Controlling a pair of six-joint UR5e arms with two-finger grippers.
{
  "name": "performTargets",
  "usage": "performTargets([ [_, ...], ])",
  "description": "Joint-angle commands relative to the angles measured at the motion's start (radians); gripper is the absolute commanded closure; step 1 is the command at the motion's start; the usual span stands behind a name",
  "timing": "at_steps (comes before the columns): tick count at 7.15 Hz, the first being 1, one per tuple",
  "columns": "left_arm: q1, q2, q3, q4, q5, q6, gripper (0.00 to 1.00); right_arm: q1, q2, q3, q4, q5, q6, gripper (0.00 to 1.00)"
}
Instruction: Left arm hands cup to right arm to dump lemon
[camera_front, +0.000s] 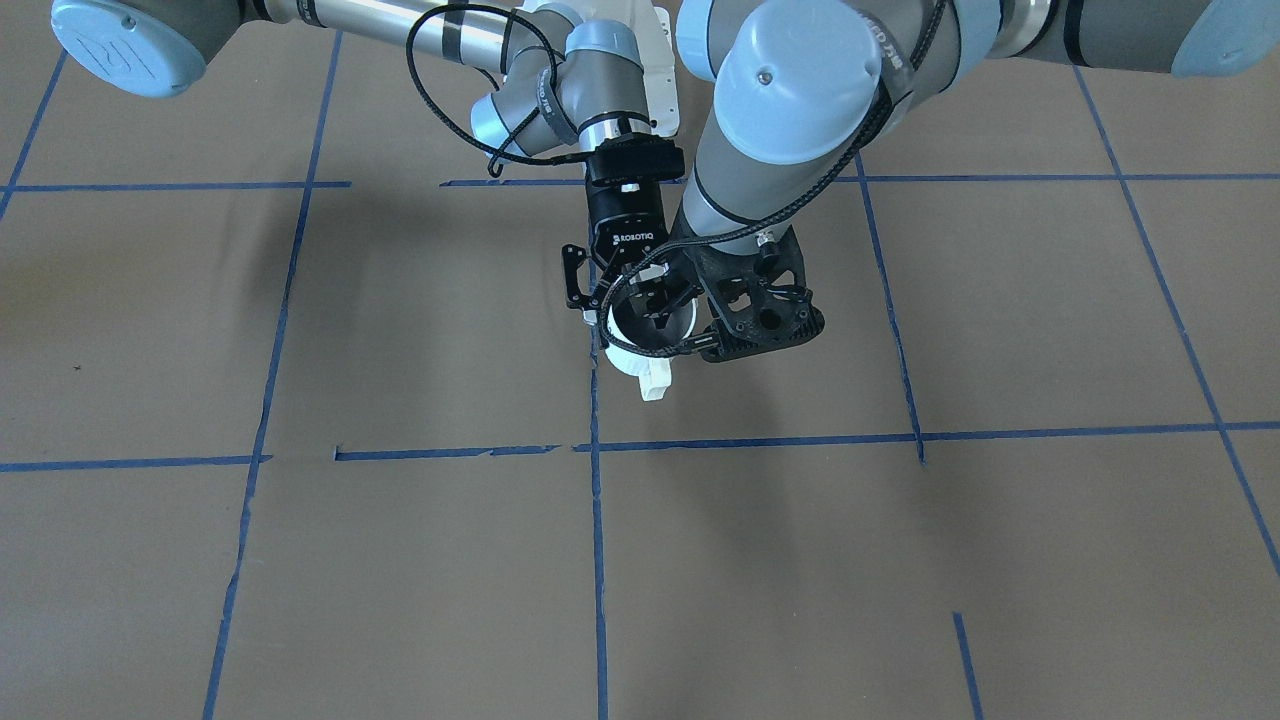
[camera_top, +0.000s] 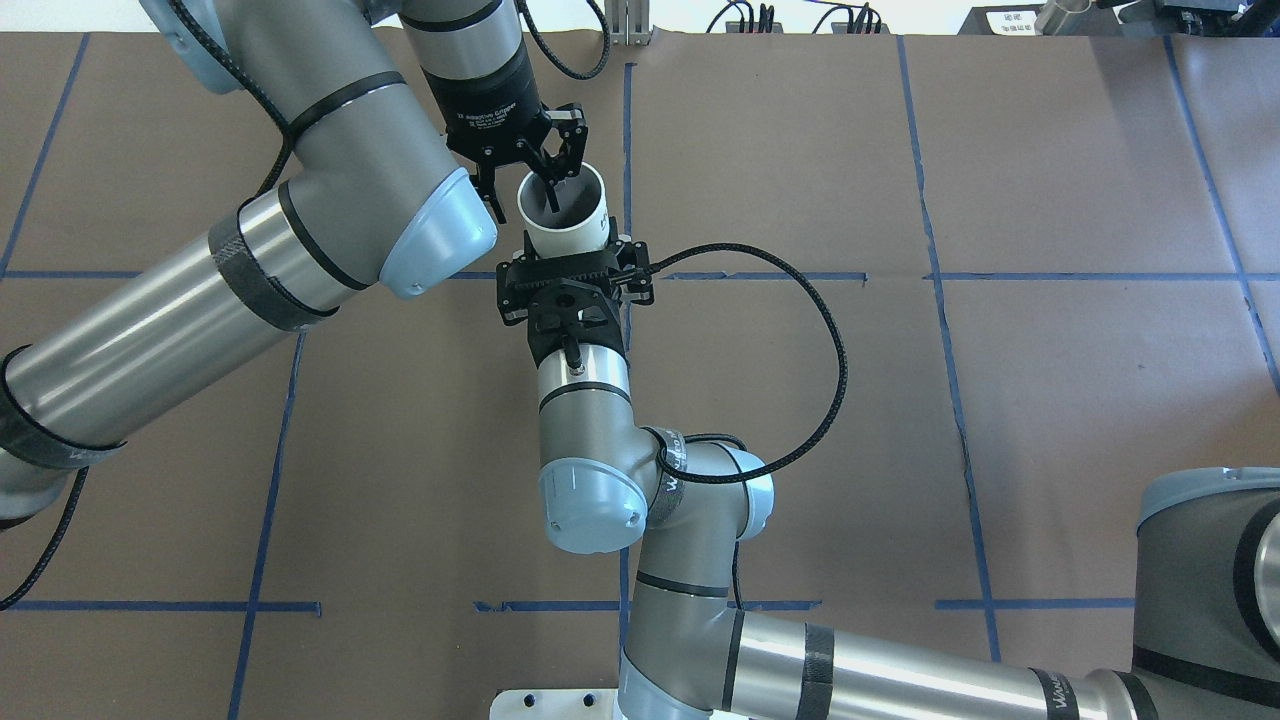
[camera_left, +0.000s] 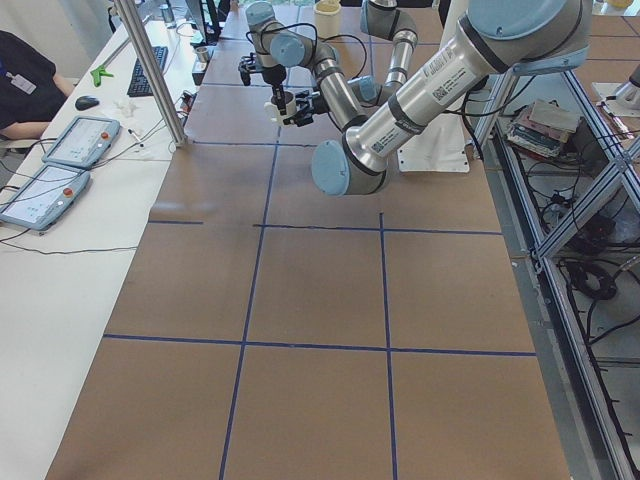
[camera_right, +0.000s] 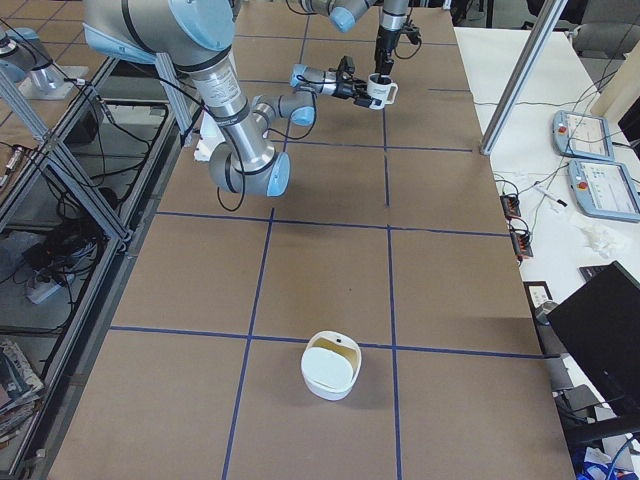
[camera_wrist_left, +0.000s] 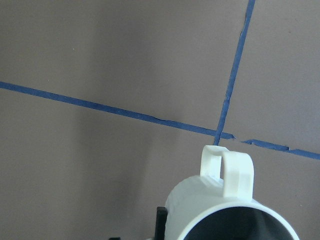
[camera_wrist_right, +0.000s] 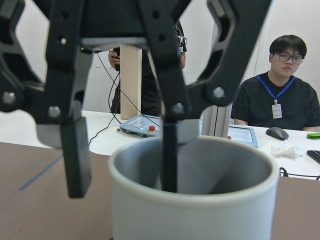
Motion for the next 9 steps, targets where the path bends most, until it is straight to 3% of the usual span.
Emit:
performTargets([
  [1,0.0,0.002,0.0,0.0,0.001,0.005,0.91,0.0,-0.001,0.0,0.0,0.002,0.001,0.26],
  [5,0.0,0.012,-0.003,0.0,0.001,0.02,0.91,0.0,-0.001,0.0,0.0,0.002,0.0,0.24],
  [6,0.0,0.012,-0.006,0.0,0.001,0.02,0.92,-0.002,-0.019,0.003,0.0,0.0,-0.002,0.0],
  [9,0.0,0.011,-0.009,0.0,0.0,0.02,0.92,-0.012,-0.059,0.011,0.0,-0.003,-0.015,0.0],
])
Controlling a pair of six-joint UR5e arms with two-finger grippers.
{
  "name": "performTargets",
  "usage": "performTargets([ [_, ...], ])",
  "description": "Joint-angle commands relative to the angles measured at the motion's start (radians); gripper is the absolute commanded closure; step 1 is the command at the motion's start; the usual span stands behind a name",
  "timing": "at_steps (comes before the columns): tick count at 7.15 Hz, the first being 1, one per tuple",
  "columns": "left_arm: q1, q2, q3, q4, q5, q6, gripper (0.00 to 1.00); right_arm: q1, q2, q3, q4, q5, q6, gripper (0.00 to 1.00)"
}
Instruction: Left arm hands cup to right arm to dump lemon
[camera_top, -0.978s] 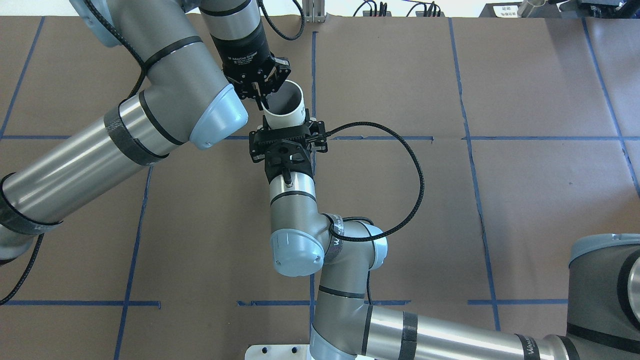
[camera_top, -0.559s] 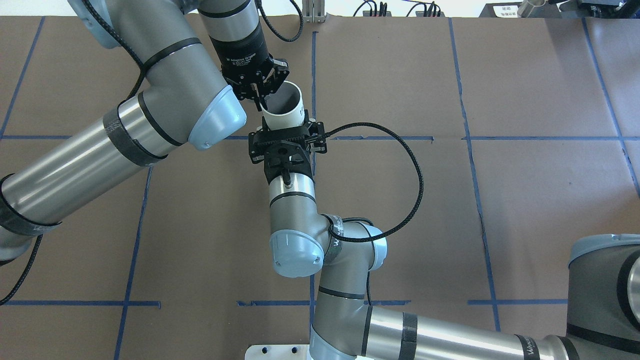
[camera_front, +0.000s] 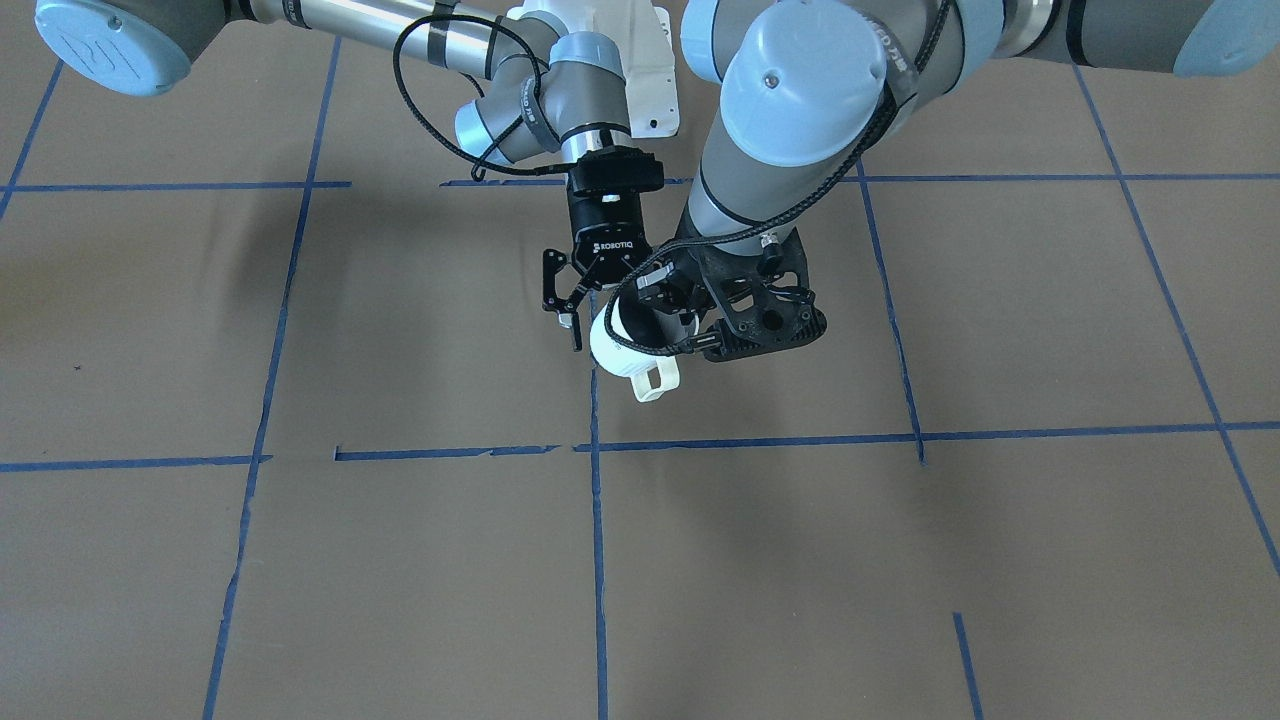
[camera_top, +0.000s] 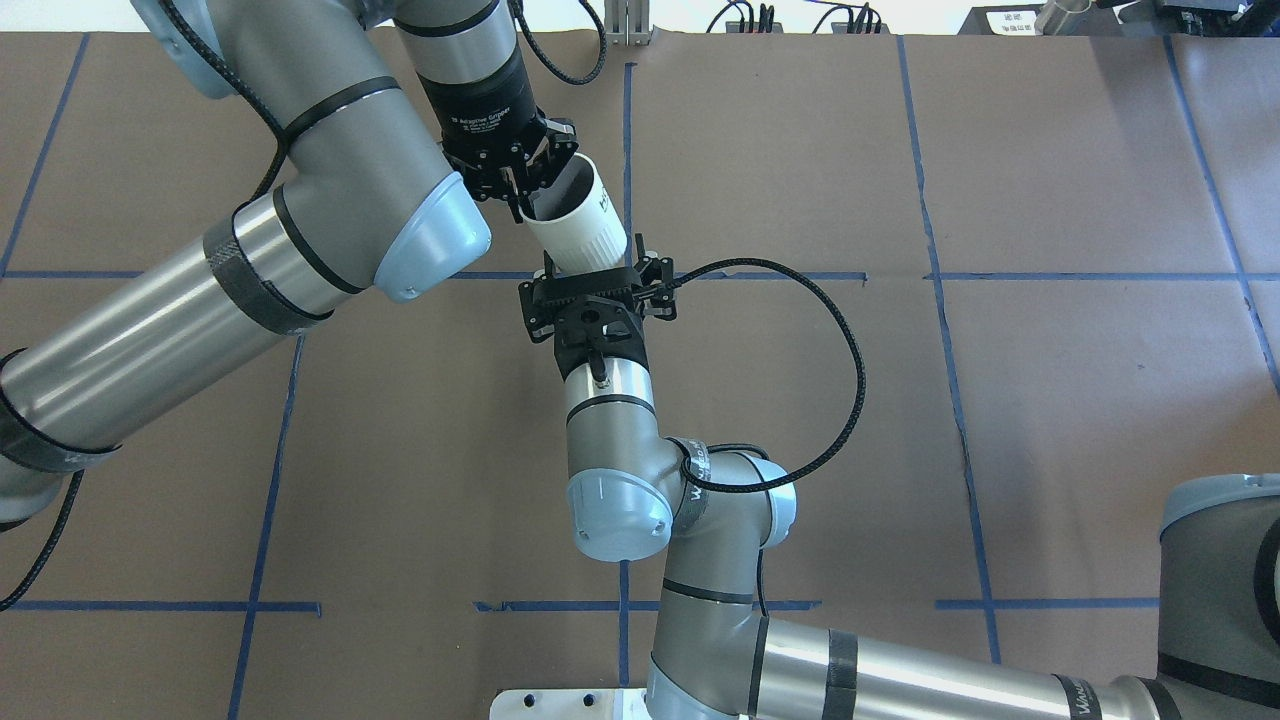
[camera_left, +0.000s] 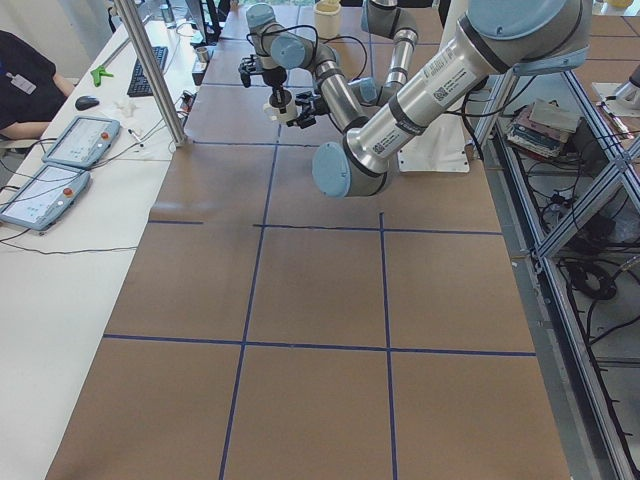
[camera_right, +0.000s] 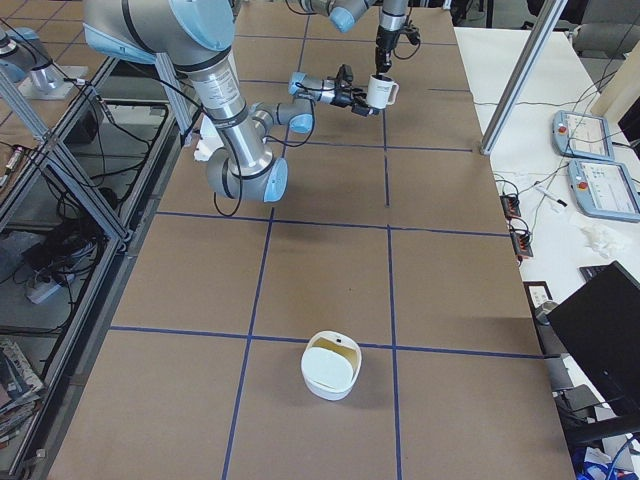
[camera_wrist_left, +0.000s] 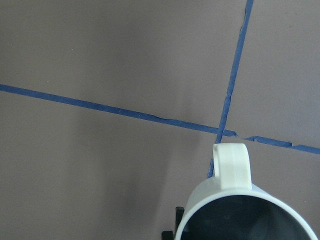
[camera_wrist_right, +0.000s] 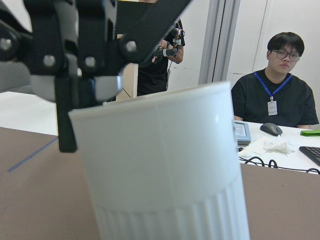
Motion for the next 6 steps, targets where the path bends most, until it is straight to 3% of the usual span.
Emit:
performTargets([
  [1,0.0,-0.002,-0.004,0.001,-0.001,0.0,0.92,-0.031,-0.008,-0.006,-0.001,-0.029,-0.017,0.0],
  [2,0.0,-0.004,-0.004,0.001,-0.001,0.0,0.92,-0.057,-0.009,-0.012,-0.007,-0.066,-0.017,0.0],
  [6,-0.021,-0.005,-0.011,0.004,-0.044,0.0,0.97,-0.076,-0.022,-0.008,-0.009,-0.066,-0.021,0.0],
])
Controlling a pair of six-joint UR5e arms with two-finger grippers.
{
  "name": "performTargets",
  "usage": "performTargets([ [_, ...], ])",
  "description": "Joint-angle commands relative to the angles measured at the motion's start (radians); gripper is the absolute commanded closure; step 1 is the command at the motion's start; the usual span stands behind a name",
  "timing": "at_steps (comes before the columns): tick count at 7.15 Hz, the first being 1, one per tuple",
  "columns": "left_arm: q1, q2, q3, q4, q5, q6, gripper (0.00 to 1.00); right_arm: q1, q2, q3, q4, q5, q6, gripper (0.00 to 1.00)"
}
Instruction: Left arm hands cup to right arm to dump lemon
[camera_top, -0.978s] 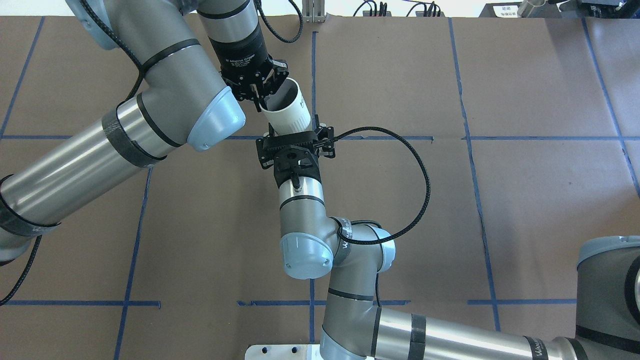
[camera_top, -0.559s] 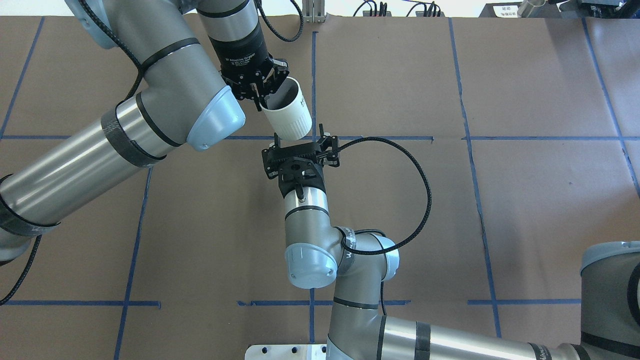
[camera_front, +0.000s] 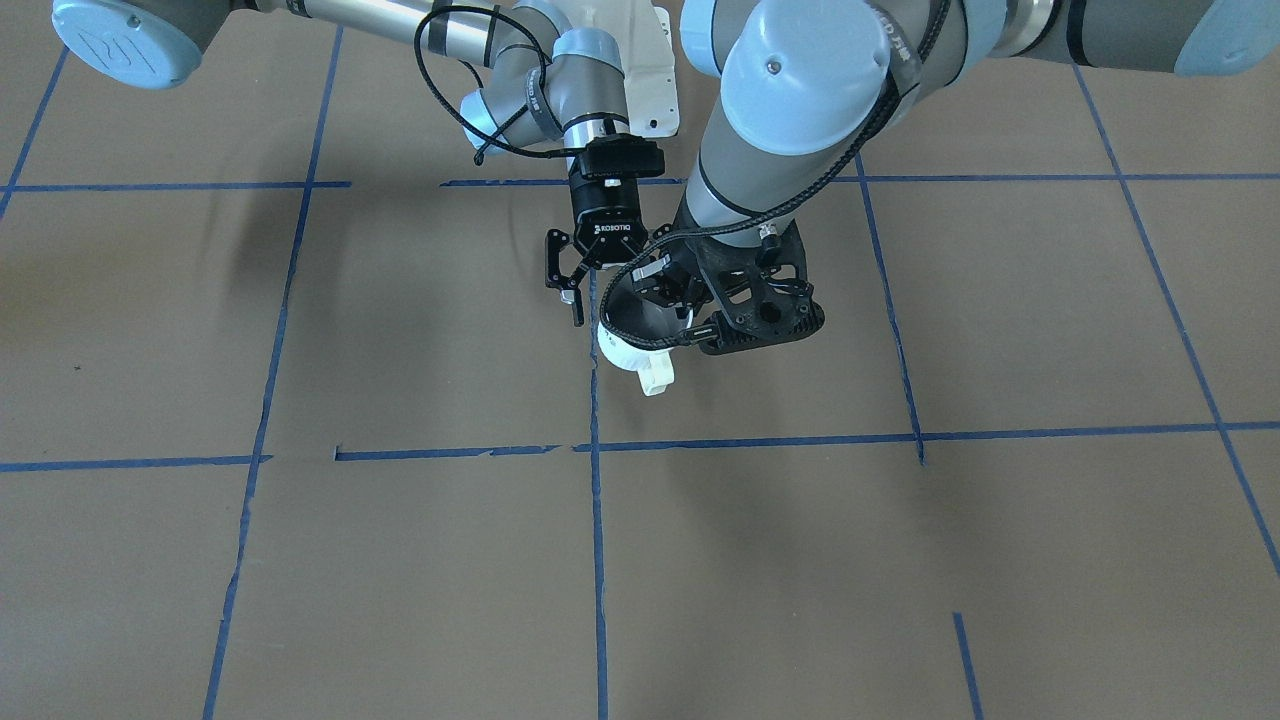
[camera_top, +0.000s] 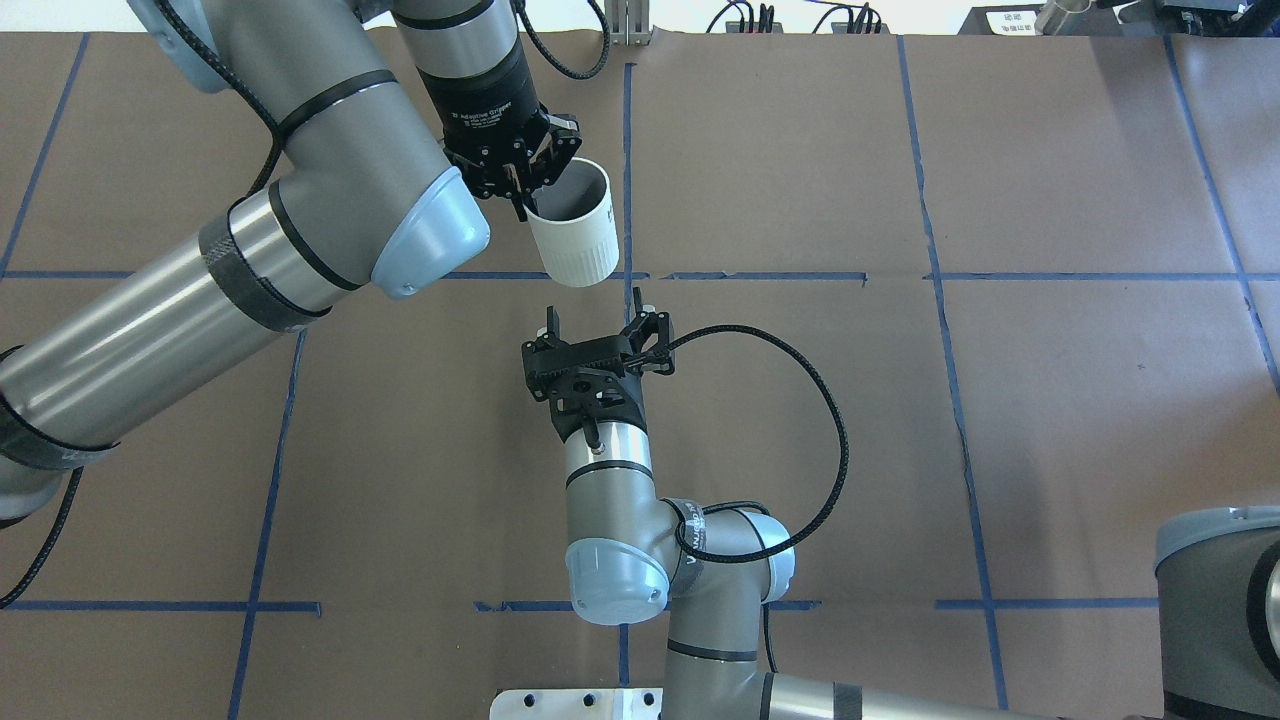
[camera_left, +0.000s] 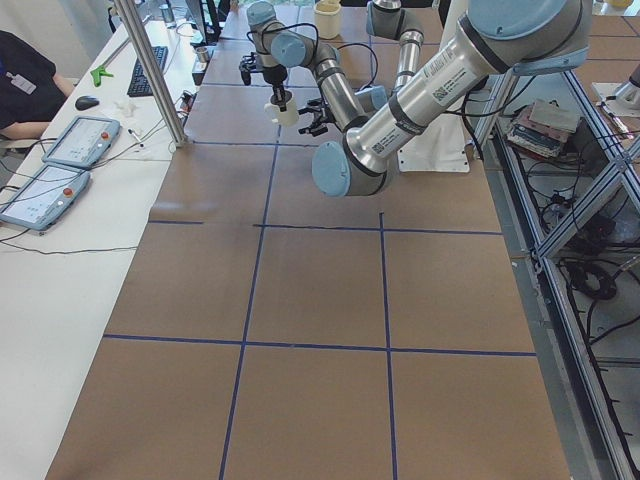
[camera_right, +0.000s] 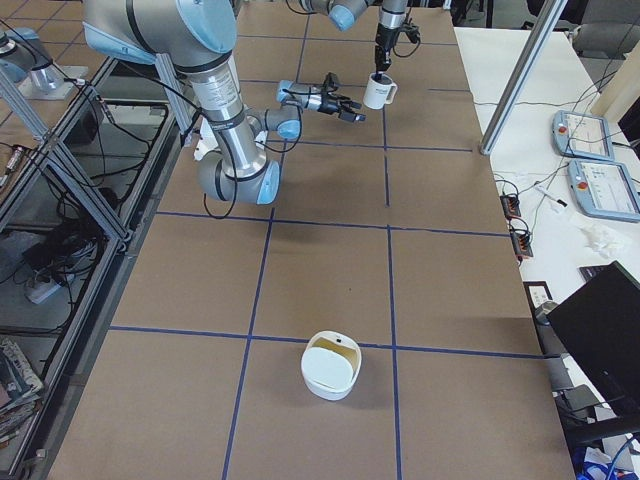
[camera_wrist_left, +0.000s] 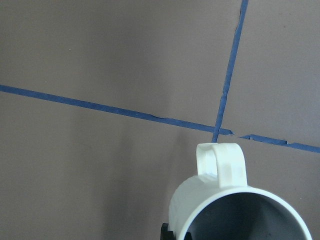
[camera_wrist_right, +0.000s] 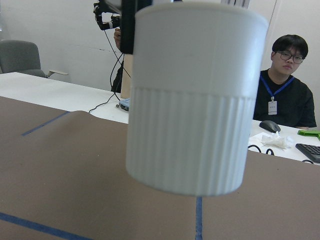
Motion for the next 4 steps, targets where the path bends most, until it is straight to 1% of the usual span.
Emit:
performTargets([
  [1,-0.038,0.006,0.0,0.002,-0.013,0.013,0.99,-0.001,0.001,0.005,0.007,0.005,-0.034,0.0],
  [2,-0.098,0.029,0.0,0.009,-0.015,0.092,0.99,0.0,0.001,0.012,0.016,0.006,-0.06,0.0],
  [4,-0.192,0.124,-0.002,0.011,-0.015,0.287,1.0,0.002,0.003,0.028,0.027,0.009,-0.052,0.0],
])
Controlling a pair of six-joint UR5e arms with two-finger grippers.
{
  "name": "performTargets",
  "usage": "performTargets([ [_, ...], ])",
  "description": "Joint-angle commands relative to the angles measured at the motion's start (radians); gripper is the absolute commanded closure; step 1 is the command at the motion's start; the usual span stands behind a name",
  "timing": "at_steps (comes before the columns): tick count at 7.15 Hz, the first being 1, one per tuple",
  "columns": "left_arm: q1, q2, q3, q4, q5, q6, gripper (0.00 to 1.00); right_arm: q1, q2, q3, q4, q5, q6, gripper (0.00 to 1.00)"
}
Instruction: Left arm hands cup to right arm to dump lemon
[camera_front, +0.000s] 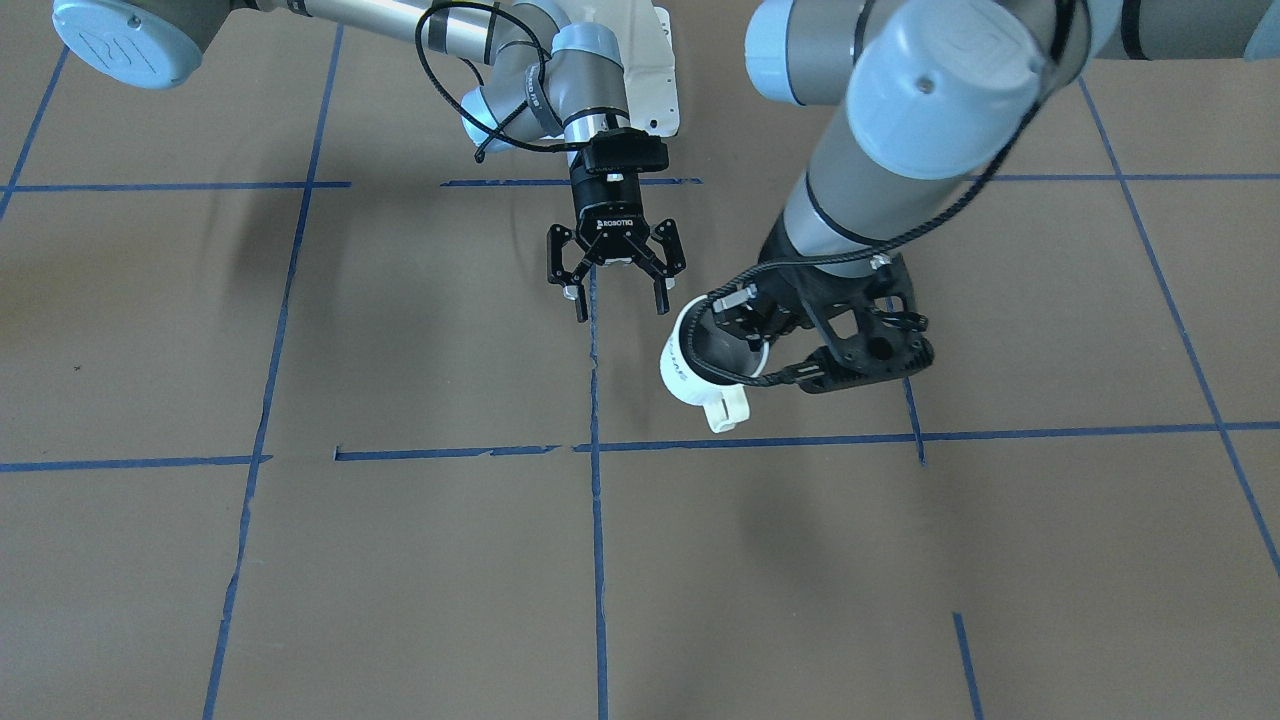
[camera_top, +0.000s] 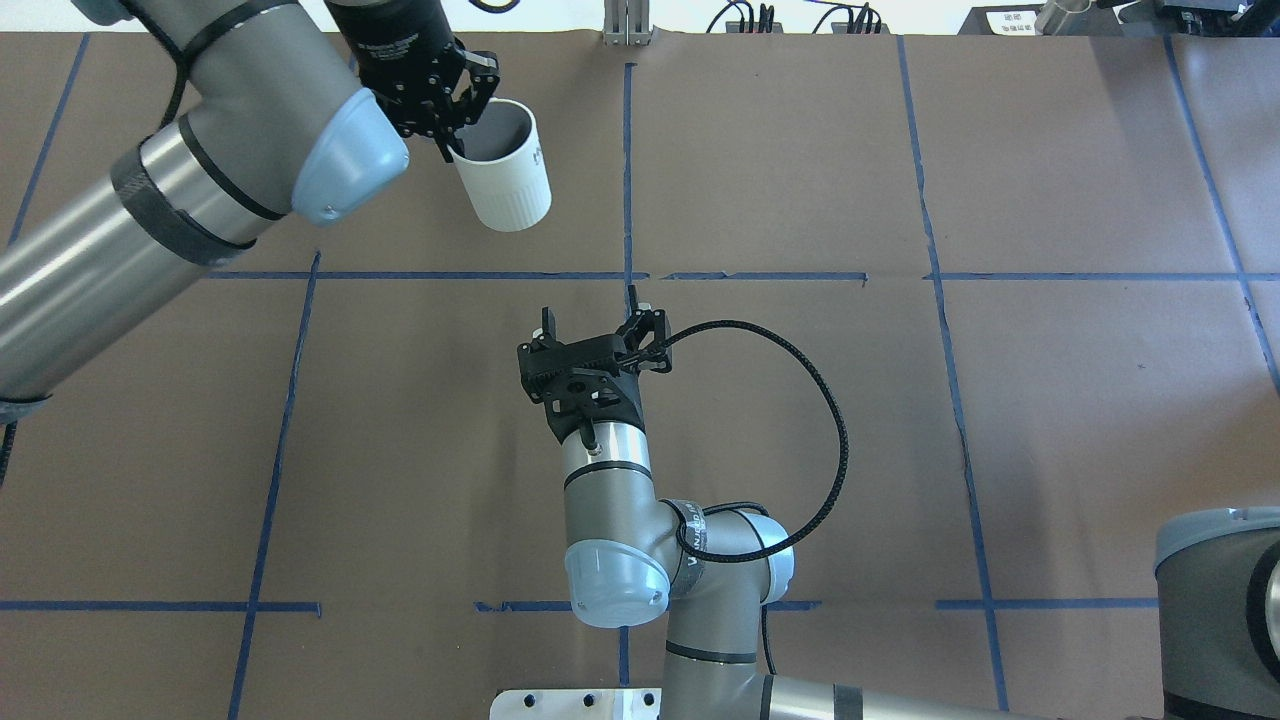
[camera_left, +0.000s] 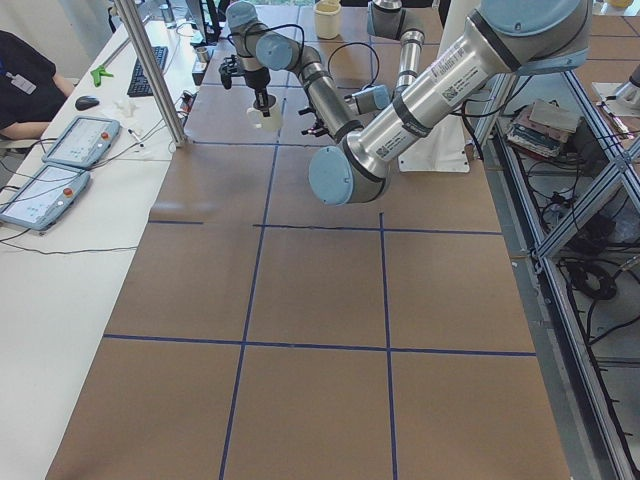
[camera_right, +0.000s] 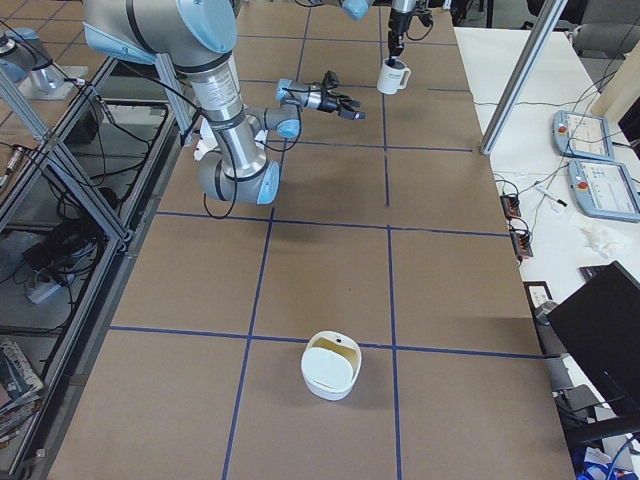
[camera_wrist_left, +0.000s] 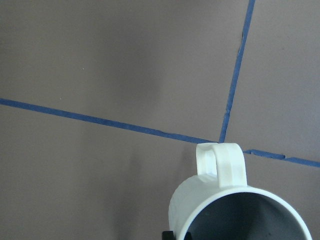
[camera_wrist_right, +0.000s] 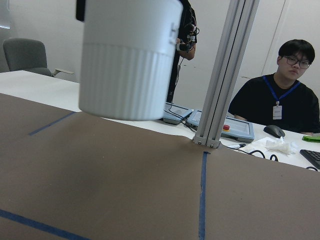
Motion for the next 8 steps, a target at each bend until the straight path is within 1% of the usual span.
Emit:
performTargets([
  [1,-0.096,0.116,-0.03,0.0,-0.001,0.201,1.0,0.018,0.001,0.031,0.036,0.063,0.004,0.0],
  [3,-0.176,0.237,-0.093,0.001,-0.001,0.38,1.0,0.102,-0.007,0.043,0.044,0.202,0.01,0.0],
  [4,-0.206,0.298,-0.13,0.0,-0.001,0.46,1.0,0.153,-0.029,0.043,0.044,0.285,0.016,0.0],
  [5,-0.219,0.391,-0.203,-0.003,0.007,0.555,1.0,0.206,-0.042,0.043,0.041,0.377,0.019,0.0],
  [6,-0.218,0.494,-0.283,-0.006,0.011,0.583,1.0,0.267,-0.068,0.043,0.038,0.505,0.039,0.01],
  [7,-0.219,0.562,-0.323,-0.009,0.011,0.582,1.0,0.339,-0.085,0.046,0.006,0.645,0.044,0.01],
  [8,-0.218,0.636,-0.343,-0.091,0.028,0.573,1.0,0.422,-0.092,0.078,-0.108,0.822,0.042,0.01],
])
